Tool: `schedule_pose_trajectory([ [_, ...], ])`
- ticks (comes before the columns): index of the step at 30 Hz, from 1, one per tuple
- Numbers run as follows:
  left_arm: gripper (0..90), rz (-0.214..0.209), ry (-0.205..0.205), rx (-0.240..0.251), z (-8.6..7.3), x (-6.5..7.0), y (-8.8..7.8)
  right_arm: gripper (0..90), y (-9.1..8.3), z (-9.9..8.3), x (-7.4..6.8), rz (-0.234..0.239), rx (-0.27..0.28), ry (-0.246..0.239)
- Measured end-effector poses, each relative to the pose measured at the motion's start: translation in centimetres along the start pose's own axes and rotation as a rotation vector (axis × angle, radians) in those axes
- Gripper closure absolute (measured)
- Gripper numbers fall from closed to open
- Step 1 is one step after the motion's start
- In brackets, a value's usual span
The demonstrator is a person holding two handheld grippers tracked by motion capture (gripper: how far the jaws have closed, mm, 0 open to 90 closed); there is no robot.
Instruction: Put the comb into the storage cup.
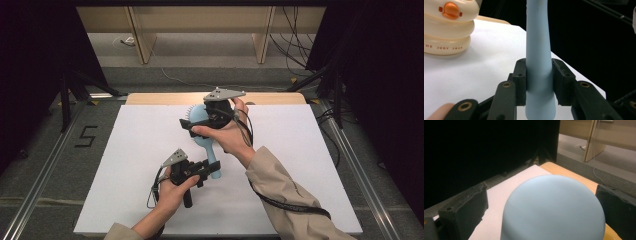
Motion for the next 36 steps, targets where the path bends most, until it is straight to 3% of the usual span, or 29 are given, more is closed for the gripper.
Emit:
schedule_pose_trajectory([
  [10, 66.6, 0.002, -0.002, 0.003, 0.01, -0.01, -0.01, 3.1, 0.02, -0.13, -0.05, -0.001, -0.009, 0.007],
  [23, 66.5, 0.003, -0.005, 0.007, 0.04, 0.0, -0.03, 15.2, 0.16, -0.44, 0.04, -0.021, -0.017, 0.034],
  [36, 66.5, 0.01, 0.008, -0.001, -0.05, -0.08, 0.03, 20.0, 0.22, -0.68, -0.07, -0.031, -0.037, 0.041],
])
Point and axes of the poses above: each handheld gripper's, and its own axes: y roughly forward along the jaws, z roughly out of its top, x roughly to its right, the point moved 1 cm from there along y, roughly forward along the jaws, and after that the axes turned 3 degrees about -y, right-handed, at the moved point
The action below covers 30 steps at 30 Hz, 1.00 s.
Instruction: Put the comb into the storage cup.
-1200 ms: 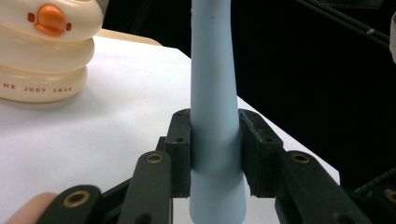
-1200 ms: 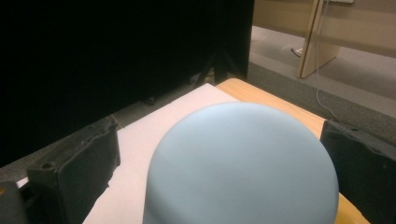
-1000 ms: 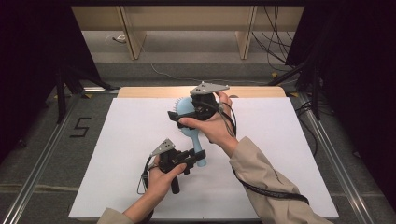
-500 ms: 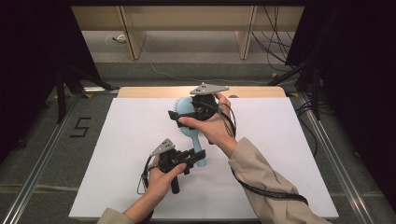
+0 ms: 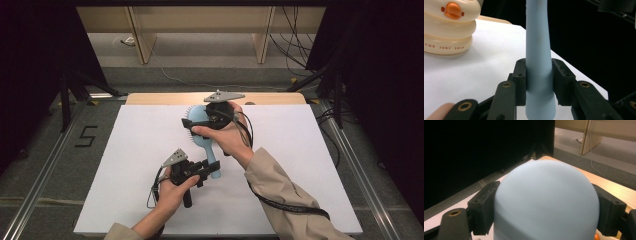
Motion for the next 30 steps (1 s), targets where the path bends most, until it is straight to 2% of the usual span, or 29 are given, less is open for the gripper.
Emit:
schedule_pose_trajectory([
  [12, 66.4, 0.009, 0.011, -0.001, -0.01, -0.05, 0.01, 20.6, 0.04, -0.1, -0.19, -0.001, 0.012, -0.004],
  [30, 65.4, 0.041, 0.063, 0.006, 0.14, 0.06, -0.07, 20.8, -0.2, 0.14, -0.71, 0.001, 0.03, -0.032],
])
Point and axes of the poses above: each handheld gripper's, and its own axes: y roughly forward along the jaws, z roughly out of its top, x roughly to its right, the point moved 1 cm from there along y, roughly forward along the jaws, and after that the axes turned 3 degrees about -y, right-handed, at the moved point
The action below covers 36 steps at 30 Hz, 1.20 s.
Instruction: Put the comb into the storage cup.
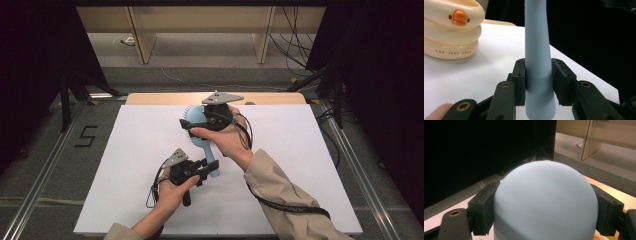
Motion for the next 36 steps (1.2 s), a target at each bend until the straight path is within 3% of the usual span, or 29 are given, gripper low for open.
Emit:
schedule_pose_trajectory([
  [9, 62.0, 0.011, 0.026, -0.004, 0.06, 0.02, -0.01, 20.9, -0.09, 0.14, -0.16, 0.005, -0.004, -0.011],
  [17, 53.8, 0.045, 0.095, -0.019, 0.2, 0.07, -0.09, 20.9, -0.22, 0.29, -0.26, 0.009, -0.002, -0.016],
  [21, 46.0, 0.067, 0.135, -0.032, 0.19, 0.23, -0.07, 20.9, -0.26, 0.32, -0.25, 0.009, 0.002, -0.014],
  [24, 34.4, 0.097, 0.17, -0.046, 0.15, 0.42, -0.01, 20.9, -0.34, 0.4, -0.2, 0.005, 0.006, -0.016],
  [31, 17.1, 0.136, 0.196, -0.078, 0.16, 0.53, -0.05, 21.0, -0.5, 0.49, 0.05, -0.014, 0.014, -0.024],
  [36, 10.1, 0.132, 0.231, -0.096, 0.19, 0.59, -0.44, 21.0, -0.72, 0.6, 0.29, -0.022, 0.023, -0.022],
])
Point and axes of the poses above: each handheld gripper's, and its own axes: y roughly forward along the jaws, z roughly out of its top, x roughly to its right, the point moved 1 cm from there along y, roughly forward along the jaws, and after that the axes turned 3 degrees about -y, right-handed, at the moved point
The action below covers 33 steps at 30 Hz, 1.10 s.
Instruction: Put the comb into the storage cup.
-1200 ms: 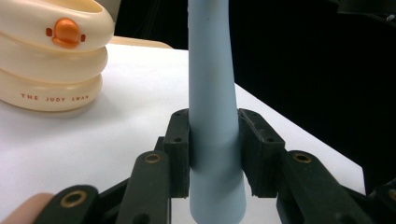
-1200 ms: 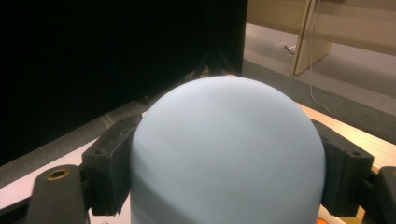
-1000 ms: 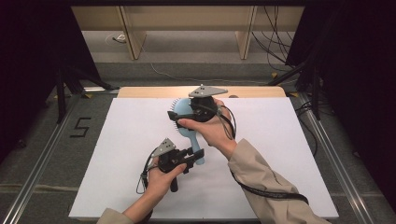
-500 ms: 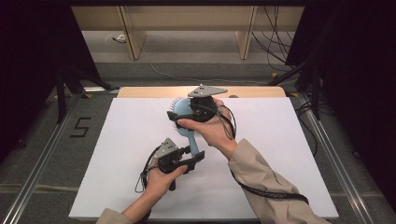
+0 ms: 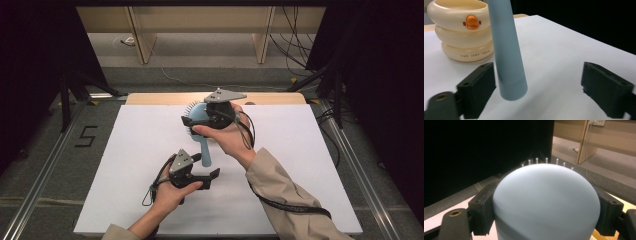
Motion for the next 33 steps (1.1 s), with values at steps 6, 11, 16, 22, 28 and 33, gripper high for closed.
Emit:
schedule_pose_trajectory([
  [6, 4.0, 0.012, 0.043, -0.023, 0.2, -0.2, -1.0, 21.0, -0.3, 0.0, 0.4, -0.016, 0.009, 0.0],
  [11, 0.0, 0.022, 0.069, -0.028, 0.4, -0.3, -2.1, 21.0, -0.5, 0.0, 0.9, -0.032, 0.019, 0.006],
  [16, 0.0, 0.077, 0.093, -0.03, 0.3, -1.2, -3.1, 21.0, -0.8, -0.1, 1.3, -0.051, 0.029, 0.008],
  [22, 0.0, 0.118, 0.08, -0.03, -0.3, -2.5, -4.4, 21.0, -1.1, -0.1, 1.8, -0.064, 0.042, 0.011],
  [28, 0.0, 0.113, 0.051, -0.02, -0.6, -3.2, -5.2, 21.0, -1.1, -0.1, 2.1, -0.073, 0.048, 0.013],
  [33, 0.0, 0.122, 0.059, -0.013, -0.5, -3.4, -5.6, 21.0, -1.2, 0.0, 2.2, -0.08, 0.055, 0.013],
])
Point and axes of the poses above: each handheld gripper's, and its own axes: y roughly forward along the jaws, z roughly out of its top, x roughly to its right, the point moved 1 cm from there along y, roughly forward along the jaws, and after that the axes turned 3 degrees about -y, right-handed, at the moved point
